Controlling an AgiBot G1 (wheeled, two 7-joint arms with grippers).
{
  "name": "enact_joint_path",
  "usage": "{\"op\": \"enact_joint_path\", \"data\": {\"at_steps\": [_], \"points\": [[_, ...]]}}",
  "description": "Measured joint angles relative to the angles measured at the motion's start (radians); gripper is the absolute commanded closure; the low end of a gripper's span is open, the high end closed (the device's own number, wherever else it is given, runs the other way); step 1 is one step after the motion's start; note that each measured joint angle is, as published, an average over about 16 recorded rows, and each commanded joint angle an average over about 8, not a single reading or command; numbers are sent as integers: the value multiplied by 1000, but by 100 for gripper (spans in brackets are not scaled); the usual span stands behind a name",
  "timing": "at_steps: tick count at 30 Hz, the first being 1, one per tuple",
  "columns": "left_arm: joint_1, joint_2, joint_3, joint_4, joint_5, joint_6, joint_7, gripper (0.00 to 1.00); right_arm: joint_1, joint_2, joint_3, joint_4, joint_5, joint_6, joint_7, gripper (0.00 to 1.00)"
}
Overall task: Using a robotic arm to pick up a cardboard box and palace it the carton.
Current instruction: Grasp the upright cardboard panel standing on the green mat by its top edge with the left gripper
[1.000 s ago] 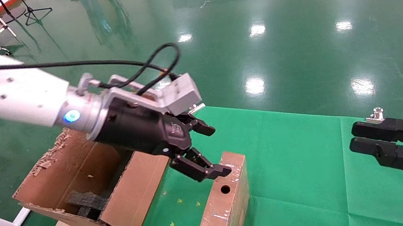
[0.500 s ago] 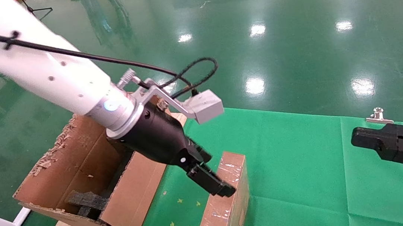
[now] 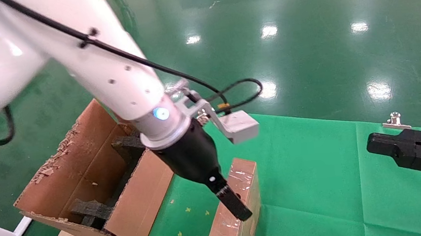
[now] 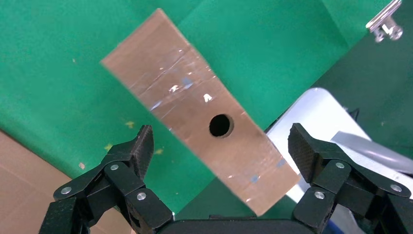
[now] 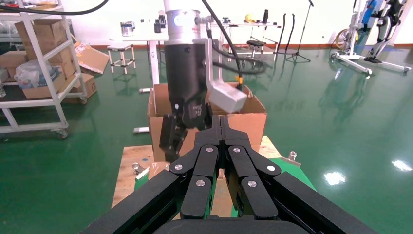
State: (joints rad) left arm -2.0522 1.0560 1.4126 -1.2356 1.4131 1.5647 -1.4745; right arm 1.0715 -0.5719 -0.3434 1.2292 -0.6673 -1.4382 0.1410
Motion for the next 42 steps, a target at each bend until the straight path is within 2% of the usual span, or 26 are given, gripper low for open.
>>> {"op": "enact_joint_path", "data": {"at_steps": [7, 14, 15, 19, 20, 22, 23, 27, 28, 42], "points": [[12, 61, 47, 10, 23, -17, -39, 0, 0, 0, 0, 0, 0, 0, 0, 100], [33, 84, 70, 17, 33, -30, -57, 0, 0, 0, 0, 0, 0, 0, 0, 99], [35, 86, 72, 18, 33, -31, -57, 0, 0, 0, 0, 0, 0, 0, 0, 93], [40, 88, 76, 20, 31, -33, -54, 0, 0, 0, 0, 0, 0, 0, 0, 43], [41, 88, 77, 20, 30, -33, -53, 7, 0, 0, 0, 0, 0, 0, 0, 30], [42, 88, 77, 21, 28, -34, -50, 30, 0, 0, 0, 0, 0, 0, 0, 6], [42, 88, 77, 21, 27, -34, -49, 43, 0, 0, 0, 0, 0, 0, 0, 0], [42, 88, 76, 21, 24, -33, -46, 93, 0, 0, 0, 0, 0, 0, 0, 0], [42, 88, 76, 20, 23, -33, -46, 98, 0, 0, 0, 0, 0, 0, 0, 0], [42, 86, 74, 21, 28, -33, -53, 100, 0, 0, 0, 0, 0, 0, 0, 0]]}}
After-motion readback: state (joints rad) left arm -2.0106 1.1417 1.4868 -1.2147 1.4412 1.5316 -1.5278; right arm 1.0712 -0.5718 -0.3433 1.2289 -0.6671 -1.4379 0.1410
